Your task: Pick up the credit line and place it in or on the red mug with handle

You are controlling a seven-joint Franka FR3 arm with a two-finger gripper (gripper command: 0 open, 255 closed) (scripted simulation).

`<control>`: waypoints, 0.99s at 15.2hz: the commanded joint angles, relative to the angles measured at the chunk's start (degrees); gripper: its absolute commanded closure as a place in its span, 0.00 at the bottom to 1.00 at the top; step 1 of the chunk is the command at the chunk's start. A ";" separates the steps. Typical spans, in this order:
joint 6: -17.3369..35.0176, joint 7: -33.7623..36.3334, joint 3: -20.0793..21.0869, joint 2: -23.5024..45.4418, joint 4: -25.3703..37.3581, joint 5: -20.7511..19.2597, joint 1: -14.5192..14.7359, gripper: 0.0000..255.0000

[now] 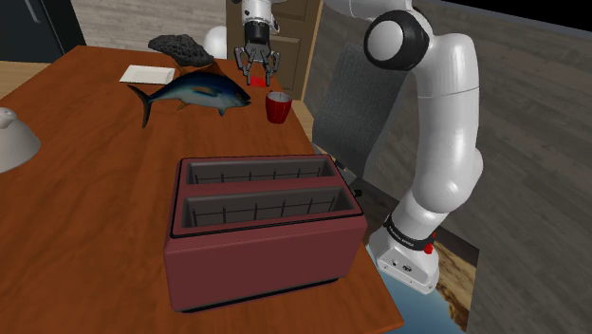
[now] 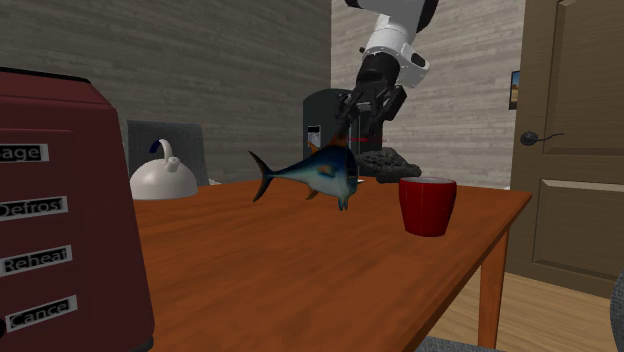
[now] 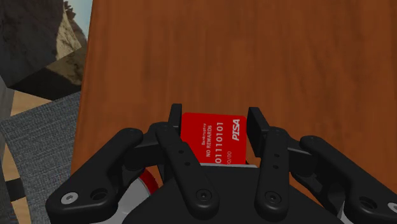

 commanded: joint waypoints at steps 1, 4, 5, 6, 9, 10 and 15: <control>-1.29 -2.40 -0.72 0.43 0.96 -0.75 -1.74 1.00; -4.02 -5.42 -1.66 2.63 4.96 -1.83 -4.21 1.00; -5.06 -6.39 -1.95 3.59 6.68 -2.19 -5.04 1.00; -6.18 -7.34 -2.22 4.70 8.64 -2.54 -5.88 1.00; -7.78 -9.51 -2.77 7.02 12.00 -3.36 -7.58 1.00; -6.70 -9.81 -2.85 6.53 10.41 -3.45 -7.53 1.00; -1.92 -11.07 -3.11 4.92 3.88 -3.84 -7.32 1.00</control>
